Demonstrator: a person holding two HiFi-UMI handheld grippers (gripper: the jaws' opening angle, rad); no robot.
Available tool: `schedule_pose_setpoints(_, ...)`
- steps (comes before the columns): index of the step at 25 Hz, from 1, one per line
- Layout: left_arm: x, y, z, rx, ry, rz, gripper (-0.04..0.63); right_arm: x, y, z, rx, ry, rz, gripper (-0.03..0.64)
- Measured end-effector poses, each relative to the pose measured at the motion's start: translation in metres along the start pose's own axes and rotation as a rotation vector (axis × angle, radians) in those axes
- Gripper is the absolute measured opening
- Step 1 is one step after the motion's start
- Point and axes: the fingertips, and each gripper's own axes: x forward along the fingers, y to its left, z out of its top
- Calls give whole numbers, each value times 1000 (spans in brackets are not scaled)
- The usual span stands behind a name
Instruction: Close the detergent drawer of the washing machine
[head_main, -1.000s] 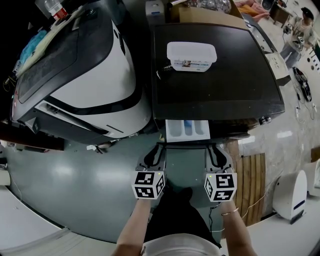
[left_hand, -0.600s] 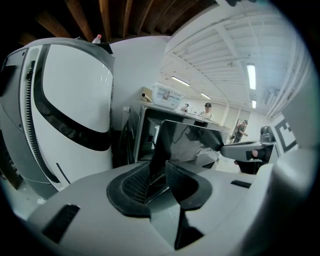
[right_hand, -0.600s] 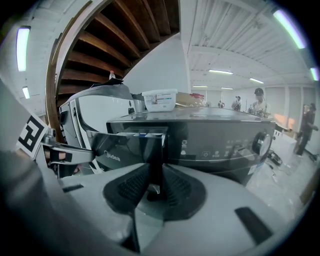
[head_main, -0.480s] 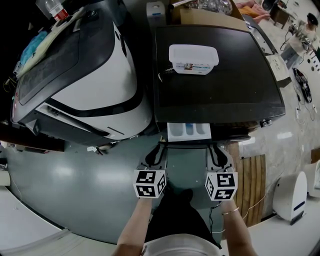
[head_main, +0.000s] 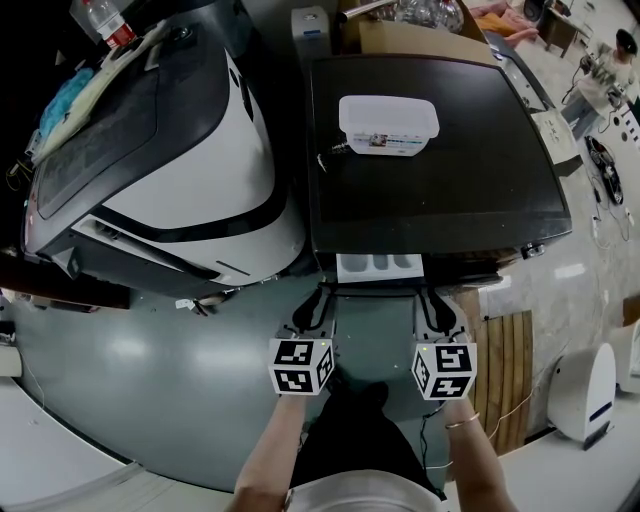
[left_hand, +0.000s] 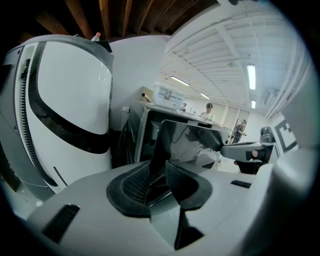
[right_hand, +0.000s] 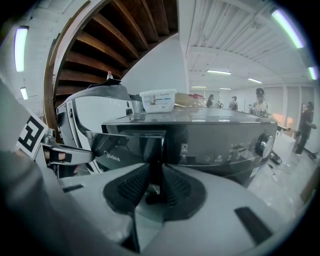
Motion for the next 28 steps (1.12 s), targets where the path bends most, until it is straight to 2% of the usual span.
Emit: schedule_pose_setpoints(28, 31, 15, 23, -6, -14, 27, 77, 34, -10, 22, 18, -12, -21, 72)
